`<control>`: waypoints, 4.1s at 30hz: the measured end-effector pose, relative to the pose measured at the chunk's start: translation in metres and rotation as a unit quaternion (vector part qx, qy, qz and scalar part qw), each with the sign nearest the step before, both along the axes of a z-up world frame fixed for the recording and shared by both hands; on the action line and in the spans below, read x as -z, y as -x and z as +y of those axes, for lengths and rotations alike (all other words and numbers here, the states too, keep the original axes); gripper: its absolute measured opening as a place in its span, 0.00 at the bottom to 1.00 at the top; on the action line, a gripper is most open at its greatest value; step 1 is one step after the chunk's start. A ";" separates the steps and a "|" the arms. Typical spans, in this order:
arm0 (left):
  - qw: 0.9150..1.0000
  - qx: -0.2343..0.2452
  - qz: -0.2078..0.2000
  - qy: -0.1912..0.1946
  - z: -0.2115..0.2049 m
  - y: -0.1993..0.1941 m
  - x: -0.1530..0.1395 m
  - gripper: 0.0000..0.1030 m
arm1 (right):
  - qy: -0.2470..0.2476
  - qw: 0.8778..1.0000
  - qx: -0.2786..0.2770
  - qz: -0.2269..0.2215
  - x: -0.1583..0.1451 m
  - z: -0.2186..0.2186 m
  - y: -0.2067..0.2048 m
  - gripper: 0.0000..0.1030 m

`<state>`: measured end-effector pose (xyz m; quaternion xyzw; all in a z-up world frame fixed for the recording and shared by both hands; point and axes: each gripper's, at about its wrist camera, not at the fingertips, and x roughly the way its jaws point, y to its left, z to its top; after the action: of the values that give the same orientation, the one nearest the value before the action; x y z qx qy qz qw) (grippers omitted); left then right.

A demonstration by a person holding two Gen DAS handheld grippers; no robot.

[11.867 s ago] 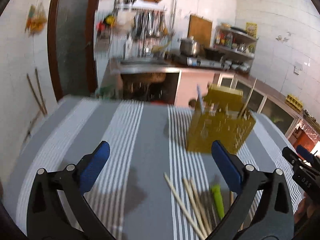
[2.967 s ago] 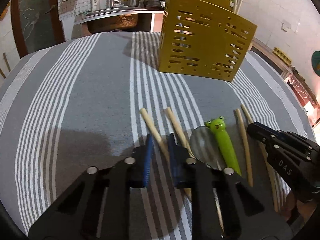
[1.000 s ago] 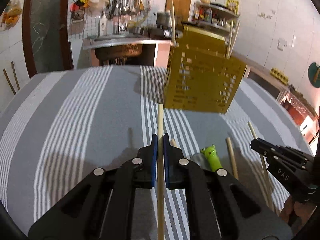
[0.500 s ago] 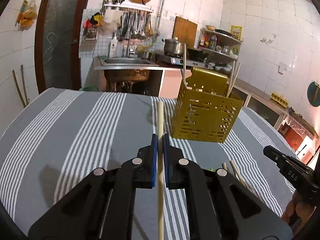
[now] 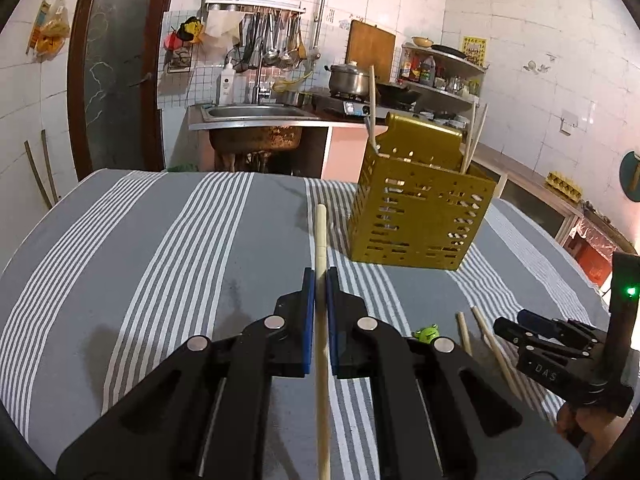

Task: Organize utensils
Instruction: 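Lift both chopsticks and carry them over the yellow holder, then lower both held chopsticks into the yellow holder, then open both tools to release the chopsticks into the holder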

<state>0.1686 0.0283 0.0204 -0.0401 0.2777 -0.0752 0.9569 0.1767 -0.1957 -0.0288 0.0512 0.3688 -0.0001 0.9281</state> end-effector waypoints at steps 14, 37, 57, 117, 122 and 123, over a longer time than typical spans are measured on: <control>1.000 -0.002 0.022 -0.005 -0.003 -0.011 0.010 0.04 | 0.046 0.996 -0.018 0.072 0.014 0.016 -0.024 0.08; 0.998 0.001 -0.067 0.012 -0.002 0.023 -0.023 0.04 | -0.056 0.986 -0.002 -0.160 -0.063 -0.003 0.043 0.06; 0.994 -0.003 -0.110 0.009 -0.002 0.040 -0.032 0.04 | -0.024 0.948 0.019 -0.318 -0.091 0.003 0.097 0.06; 0.987 0.051 -0.154 0.018 -0.075 -0.159 -0.096 0.04 | -0.010 0.921 0.054 -0.386 -0.160 -0.012 -0.135 0.06; 0.994 0.049 -0.100 0.005 -0.068 -0.166 -0.074 0.05 | 0.004 0.939 0.045 -0.341 -0.140 -0.011 -0.137 0.07; 0.995 0.048 -0.086 -0.001 -0.066 -0.165 -0.072 0.09 | 0.007 0.943 0.044 -0.330 -0.139 -0.013 -0.135 0.07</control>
<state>0.3334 -0.0372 0.0927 -0.0196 0.1958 -0.1243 0.9725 0.3121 -0.2084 0.1099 0.0577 0.0393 -0.0268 0.9972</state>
